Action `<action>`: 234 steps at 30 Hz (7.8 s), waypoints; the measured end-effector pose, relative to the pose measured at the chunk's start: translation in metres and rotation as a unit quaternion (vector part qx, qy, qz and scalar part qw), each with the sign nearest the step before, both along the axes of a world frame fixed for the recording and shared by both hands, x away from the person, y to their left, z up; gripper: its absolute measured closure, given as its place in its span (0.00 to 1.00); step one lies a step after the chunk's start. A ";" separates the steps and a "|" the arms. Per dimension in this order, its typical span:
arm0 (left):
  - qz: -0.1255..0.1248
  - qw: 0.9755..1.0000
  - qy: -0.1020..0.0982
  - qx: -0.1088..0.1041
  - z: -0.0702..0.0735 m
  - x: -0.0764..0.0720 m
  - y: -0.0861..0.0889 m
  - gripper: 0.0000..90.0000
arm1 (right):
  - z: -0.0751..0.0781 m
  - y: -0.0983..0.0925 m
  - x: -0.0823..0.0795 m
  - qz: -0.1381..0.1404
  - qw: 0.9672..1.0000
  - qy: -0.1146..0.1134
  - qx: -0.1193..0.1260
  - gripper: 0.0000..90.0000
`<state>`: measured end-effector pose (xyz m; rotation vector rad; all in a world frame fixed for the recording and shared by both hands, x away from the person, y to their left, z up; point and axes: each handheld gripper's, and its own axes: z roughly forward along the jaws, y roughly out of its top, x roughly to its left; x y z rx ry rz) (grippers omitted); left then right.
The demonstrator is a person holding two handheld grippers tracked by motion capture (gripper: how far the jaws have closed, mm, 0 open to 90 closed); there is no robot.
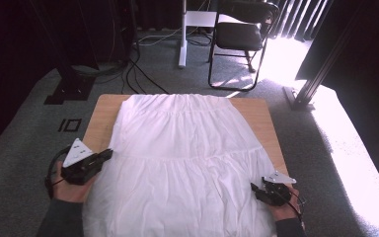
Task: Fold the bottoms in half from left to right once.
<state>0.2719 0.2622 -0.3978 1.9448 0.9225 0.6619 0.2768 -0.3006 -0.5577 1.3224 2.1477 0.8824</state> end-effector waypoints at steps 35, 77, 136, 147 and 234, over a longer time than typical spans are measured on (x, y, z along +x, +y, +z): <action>-0.319 0.944 0.083 -0.006 -0.035 0.082 -0.312 0.85 | 0.000 -0.005 0.003 -0.021 1.000 0.003 0.019 0.51; -0.091 0.992 0.085 -0.009 -0.097 0.069 -0.110 0.70 | 0.064 0.077 0.050 0.017 1.000 -0.021 0.008 0.99; -0.021 0.985 0.151 0.084 -0.143 0.112 -0.145 0.99 | 0.006 -0.020 0.088 -0.131 0.990 0.041 0.029 0.97; 0.049 0.983 0.141 0.108 -0.141 0.147 -0.119 0.99 | 0.008 0.013 0.116 -0.101 0.994 0.045 0.027 0.97; -0.108 0.980 0.166 0.004 -0.145 0.028 -0.142 0.58 | 0.038 0.024 0.051 0.021 0.997 0.066 0.014 0.92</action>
